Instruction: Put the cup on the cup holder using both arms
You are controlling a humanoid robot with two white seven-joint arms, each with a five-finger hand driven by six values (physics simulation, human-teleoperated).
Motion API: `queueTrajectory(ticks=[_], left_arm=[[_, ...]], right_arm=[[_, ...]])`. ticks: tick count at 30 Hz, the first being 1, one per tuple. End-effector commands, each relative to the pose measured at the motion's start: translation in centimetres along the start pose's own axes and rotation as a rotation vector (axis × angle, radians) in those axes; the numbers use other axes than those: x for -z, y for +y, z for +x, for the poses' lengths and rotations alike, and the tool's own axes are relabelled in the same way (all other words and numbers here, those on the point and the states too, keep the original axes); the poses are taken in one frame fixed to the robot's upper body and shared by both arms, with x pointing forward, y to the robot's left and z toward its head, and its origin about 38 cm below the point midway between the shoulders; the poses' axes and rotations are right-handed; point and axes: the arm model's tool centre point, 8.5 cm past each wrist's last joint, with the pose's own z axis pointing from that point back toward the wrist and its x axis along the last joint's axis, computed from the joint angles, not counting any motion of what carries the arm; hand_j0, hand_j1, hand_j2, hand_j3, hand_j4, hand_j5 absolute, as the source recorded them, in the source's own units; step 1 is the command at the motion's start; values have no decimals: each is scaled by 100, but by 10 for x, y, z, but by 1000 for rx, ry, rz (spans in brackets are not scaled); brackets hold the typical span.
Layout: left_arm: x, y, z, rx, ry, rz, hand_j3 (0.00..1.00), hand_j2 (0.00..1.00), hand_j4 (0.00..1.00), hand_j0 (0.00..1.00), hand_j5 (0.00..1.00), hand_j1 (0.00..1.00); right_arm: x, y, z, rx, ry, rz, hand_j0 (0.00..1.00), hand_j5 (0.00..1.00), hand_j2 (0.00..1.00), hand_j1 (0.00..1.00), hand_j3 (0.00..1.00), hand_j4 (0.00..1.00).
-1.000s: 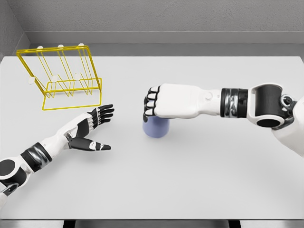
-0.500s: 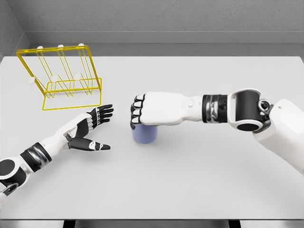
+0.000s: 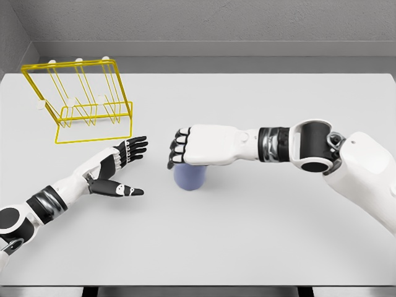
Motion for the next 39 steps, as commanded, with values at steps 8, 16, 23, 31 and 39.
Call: queueTrajectory(ticks=[8, 16, 23, 31, 39], left_arm=[[1, 1, 2, 2, -5, 1, 100, 100, 100, 100, 100, 100], [1, 11, 0, 9, 5, 24, 100, 100, 100, 100, 100, 100], [2, 13, 2, 14, 4, 25, 100, 100, 100, 100, 100, 100], [8, 8, -1, -1, -4, 21, 100, 100, 100, 100, 100, 100], [46, -8, -3, 1, -24, -21, 100, 100, 100, 100, 100, 100]], right_arm=[[-2, -2, 0, 0, 2, -8, 99, 99, 99, 99, 99, 99], [-8, 0, -4, -2, 17, 2, 99, 99, 99, 99, 99, 99], [-24, -34, 4, -64, 14, -86, 99, 99, 99, 99, 99, 99], [-127, -54, -47, -34, 286, -197, 100, 100, 100, 100, 100, 100], [-214, 25, -44, 282, 494, -319, 100, 100, 100, 100, 100, 100]])
